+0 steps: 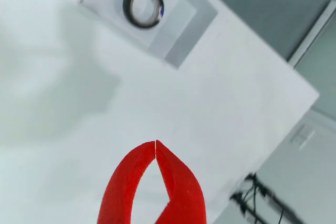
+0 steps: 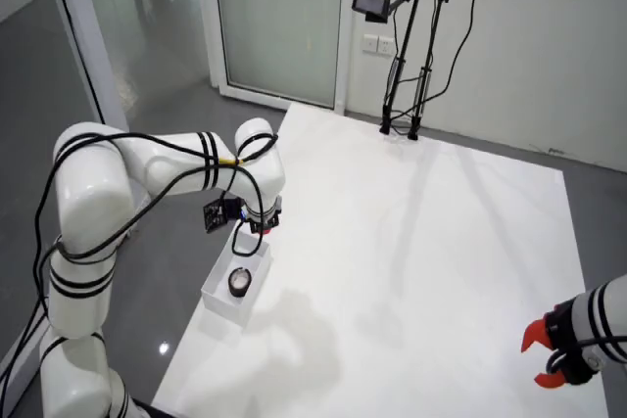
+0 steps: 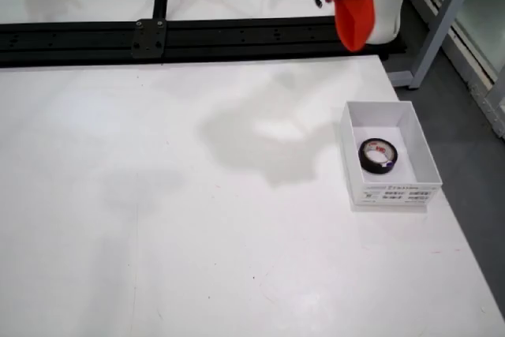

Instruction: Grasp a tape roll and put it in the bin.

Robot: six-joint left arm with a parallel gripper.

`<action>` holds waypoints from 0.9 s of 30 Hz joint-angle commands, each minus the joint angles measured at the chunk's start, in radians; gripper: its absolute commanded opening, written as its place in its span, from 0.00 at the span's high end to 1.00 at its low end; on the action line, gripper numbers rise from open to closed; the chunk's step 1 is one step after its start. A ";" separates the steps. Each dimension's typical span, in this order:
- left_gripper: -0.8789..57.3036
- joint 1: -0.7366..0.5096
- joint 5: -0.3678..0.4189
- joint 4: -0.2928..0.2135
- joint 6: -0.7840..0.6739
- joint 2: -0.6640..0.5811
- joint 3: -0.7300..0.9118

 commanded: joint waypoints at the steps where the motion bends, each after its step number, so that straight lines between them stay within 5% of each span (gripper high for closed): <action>1: 0.98 -0.297 0.056 0.003 0.003 -0.041 -0.110; 16: 0.98 -0.502 0.027 -0.012 0.101 0.050 -0.297; 27: 0.99 -0.568 0.015 -0.130 0.319 0.191 -0.501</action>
